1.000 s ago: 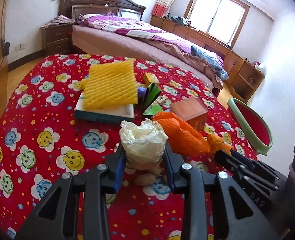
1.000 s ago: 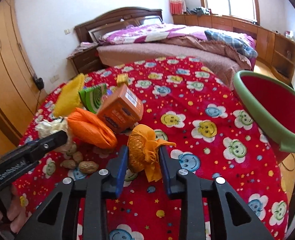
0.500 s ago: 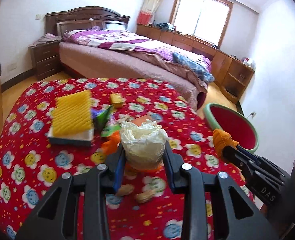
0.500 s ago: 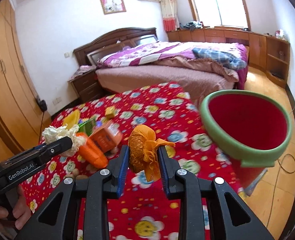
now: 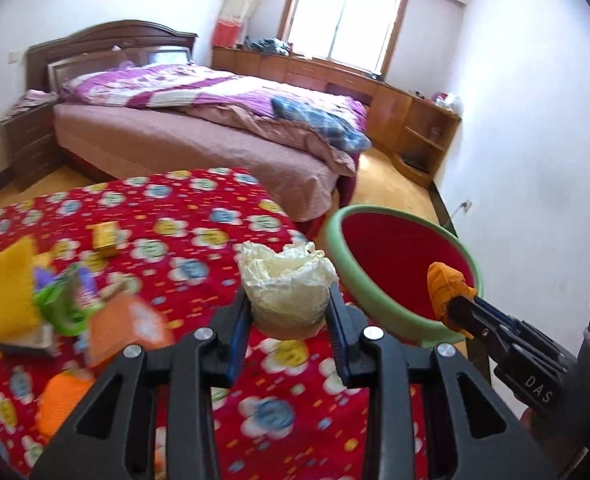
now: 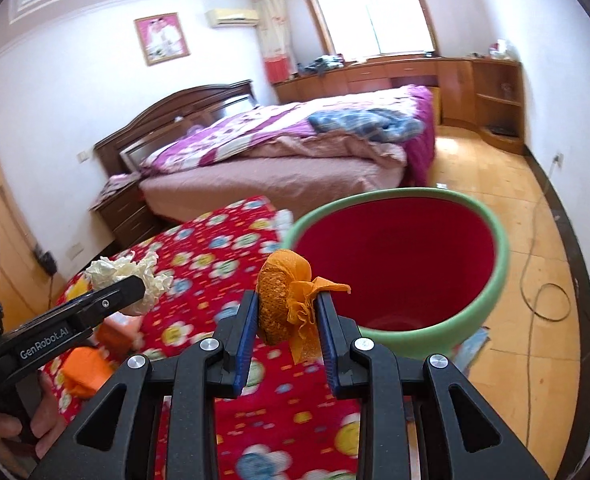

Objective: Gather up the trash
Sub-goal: 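Open the left gripper over the bucket while the right gripper drops the wrapper in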

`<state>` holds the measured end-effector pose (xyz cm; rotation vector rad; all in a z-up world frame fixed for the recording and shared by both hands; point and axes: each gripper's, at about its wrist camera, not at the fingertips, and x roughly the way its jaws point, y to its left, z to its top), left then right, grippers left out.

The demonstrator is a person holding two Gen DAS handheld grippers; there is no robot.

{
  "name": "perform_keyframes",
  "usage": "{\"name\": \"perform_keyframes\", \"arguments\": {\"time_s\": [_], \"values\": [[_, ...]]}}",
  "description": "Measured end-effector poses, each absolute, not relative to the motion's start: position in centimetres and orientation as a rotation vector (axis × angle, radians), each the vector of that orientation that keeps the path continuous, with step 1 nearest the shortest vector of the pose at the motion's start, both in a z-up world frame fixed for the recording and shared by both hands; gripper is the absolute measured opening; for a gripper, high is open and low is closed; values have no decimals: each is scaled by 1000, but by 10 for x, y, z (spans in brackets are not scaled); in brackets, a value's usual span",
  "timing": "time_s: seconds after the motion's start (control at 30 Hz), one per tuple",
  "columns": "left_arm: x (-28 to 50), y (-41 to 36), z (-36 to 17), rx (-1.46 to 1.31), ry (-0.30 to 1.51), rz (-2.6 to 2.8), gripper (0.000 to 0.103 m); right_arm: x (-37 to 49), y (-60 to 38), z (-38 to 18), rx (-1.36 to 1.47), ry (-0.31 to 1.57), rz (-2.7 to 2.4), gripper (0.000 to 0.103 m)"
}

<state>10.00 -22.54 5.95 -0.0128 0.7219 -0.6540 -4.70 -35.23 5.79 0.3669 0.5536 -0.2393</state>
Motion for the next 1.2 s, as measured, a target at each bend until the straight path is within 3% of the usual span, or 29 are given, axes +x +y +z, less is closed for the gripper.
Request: {"name": "perform_keyframes", "arguments": {"time_s": [0.47, 0.77, 1.0, 1.1, 1.13, 1.2], "values": [[125, -330, 40, 50, 773, -790, 35, -50, -424, 35, 460, 568, -359, 33], [128, -343, 35, 76, 768, -802, 60, -47, -436, 30, 488, 559, -372, 46], [124, -335, 41, 71, 754, -798, 60, -48, -436, 31, 487, 553, -370, 49], [121, -327, 44, 67, 748, -785, 60, -47, -432, 34, 472, 553, -364, 57], [118, -322, 46, 62, 743, -777, 60, -46, -430, 34, 468, 555, -362, 65], [115, -315, 50, 52, 733, -765, 60, -46, -428, 35, 468, 555, -354, 68]]}}
